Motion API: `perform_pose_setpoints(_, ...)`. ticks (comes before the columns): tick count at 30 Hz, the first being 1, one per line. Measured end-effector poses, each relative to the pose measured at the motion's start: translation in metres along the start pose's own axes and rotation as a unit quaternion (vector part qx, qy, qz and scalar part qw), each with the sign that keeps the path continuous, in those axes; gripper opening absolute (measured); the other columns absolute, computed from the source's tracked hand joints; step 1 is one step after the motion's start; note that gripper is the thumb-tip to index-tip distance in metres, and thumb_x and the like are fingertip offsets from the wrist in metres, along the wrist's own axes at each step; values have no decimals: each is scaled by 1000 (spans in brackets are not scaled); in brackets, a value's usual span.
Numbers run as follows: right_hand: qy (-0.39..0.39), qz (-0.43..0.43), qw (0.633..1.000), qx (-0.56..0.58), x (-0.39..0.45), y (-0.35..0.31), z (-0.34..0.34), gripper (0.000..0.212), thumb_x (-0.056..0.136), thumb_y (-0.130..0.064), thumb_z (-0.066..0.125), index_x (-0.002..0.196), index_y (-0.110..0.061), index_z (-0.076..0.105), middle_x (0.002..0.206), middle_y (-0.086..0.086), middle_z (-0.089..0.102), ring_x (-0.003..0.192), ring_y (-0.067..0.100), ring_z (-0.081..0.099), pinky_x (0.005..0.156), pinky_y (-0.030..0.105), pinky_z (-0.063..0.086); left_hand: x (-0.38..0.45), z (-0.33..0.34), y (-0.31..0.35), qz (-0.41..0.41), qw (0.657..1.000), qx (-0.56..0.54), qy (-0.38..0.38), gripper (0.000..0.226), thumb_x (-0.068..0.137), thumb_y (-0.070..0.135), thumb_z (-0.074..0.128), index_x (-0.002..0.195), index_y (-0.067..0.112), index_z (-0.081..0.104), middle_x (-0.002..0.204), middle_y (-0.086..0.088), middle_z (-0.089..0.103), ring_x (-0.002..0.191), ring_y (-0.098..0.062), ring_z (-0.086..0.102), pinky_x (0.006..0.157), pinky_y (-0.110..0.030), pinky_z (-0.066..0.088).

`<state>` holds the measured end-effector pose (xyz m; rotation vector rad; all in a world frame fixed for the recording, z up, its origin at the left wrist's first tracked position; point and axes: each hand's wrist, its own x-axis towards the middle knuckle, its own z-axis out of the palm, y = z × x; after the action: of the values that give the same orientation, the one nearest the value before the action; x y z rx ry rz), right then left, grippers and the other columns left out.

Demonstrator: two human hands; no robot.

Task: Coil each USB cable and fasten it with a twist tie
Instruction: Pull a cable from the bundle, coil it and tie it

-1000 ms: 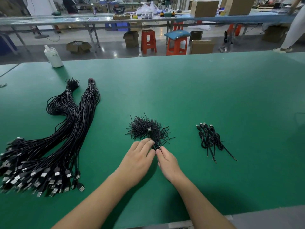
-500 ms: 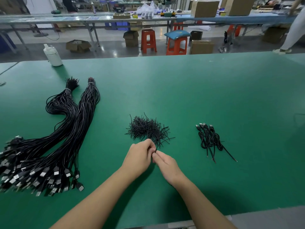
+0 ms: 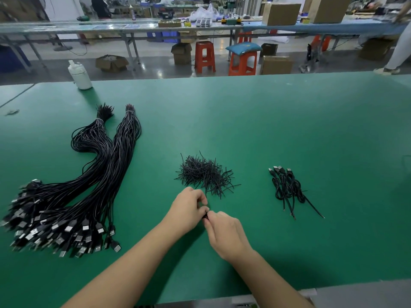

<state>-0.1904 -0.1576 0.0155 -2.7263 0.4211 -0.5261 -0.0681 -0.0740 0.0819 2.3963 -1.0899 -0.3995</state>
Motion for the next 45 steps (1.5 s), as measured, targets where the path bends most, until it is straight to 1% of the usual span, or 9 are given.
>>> perform_pose_setpoints(6, 50, -21, 997, -63, -1, -6, -1, 27, 87, -27, 69, 69, -19, 51, 55, -5, 47, 44, 16, 40, 45, 25, 28, -2, -7, -7, -28, 1000, 4, 3, 43, 93, 41, 62, 73, 4, 69, 88, -6, 64, 80, -20, 58, 80, -36, 50)
perform_pose_setpoints(15, 51, -39, 993, -96, -1, -9, -2, 28, 79, -27, 78, 66, -20, 54, 55, -4, 48, 43, 14, 45, 41, 24, 36, -7, -7, -2, 13, 993, 107, -45, 13, 88, 25, 62, 88, 24, 75, 95, 8, 72, 97, -17, 62, 92, -32, 45)
perform_pose_setpoints(26, 42, -39, 987, -151, 2, -8, 3, 37, 61, -29, 88, 55, -24, 53, 47, -8, 46, 40, 11, 45, 36, 22, 34, -8, 8, 7, 77, 947, 310, -42, 15, 85, 14, 50, 90, 16, 64, 100, -4, 62, 98, -26, 57, 72, -32, 33)
perform_pose_setpoints(28, 60, -38, 991, -117, 1, -5, 5, 30, 63, -31, 87, 62, -23, 58, 53, -8, 51, 46, 12, 50, 39, 23, 37, -8, 7, 7, 66, 949, 305, -51, 8, 83, 14, 51, 83, 19, 57, 99, -4, 62, 95, -27, 59, 70, -32, 33)
perform_pose_setpoints(31, 51, 11, 998, 26, -4, 1, 5, 37, 82, -49, 65, 107, -22, 62, 83, -11, 61, 70, 8, 59, 59, 26, 47, -7, 3, -1, 37, 952, 300, -47, 6, 83, 17, 53, 85, 18, 58, 97, -4, 61, 92, -27, 63, 67, -31, 35)
perform_pose_setpoints(33, 19, 120, 976, 181, -2, 7, -2, 47, 87, -62, 48, 123, -31, 52, 92, -16, 59, 75, 4, 58, 71, 28, 49, -4, -5, -13, -9, 963, 269, -17, 9, 83, 20, 53, 83, 15, 61, 87, -3, 60, 84, -28, 64, 63, -30, 41)
perform_pose_setpoints(36, 19, 260, 872, 413, 6, 20, -9, 33, 92, -58, 37, 106, -40, 60, 85, -7, 66, 64, 9, 61, 70, 50, 52, 2, -23, -31, -99, 986, 135, 30, 12, 82, 21, 56, 74, 15, 64, 75, -1, 65, 75, -24, 64, 63, -29, 51)
perform_pose_setpoints(40, -26, 261, 886, 383, 12, 16, -10, 15, 94, -32, 57, 99, -43, 64, 86, -10, 70, 65, 12, 65, 72, 47, 57, 3, -36, -38, -178, 971, -147, 60, 8, 80, 14, 67, 73, 17, 69, 71, 1, 72, 64, -15, 61, 60, -24, 46)
perform_pose_setpoints(45, -50, 236, 858, 454, 23, 9, -19, 27, 91, -27, 70, 111, -44, 66, 90, -17, 73, 66, 16, 63, 59, 28, 54, -5, -27, -22, -172, 953, -248, 33, 5, 85, 9, 70, 80, 11, 70, 71, -3, 75, 69, -19, 68, 58, -23, 45)
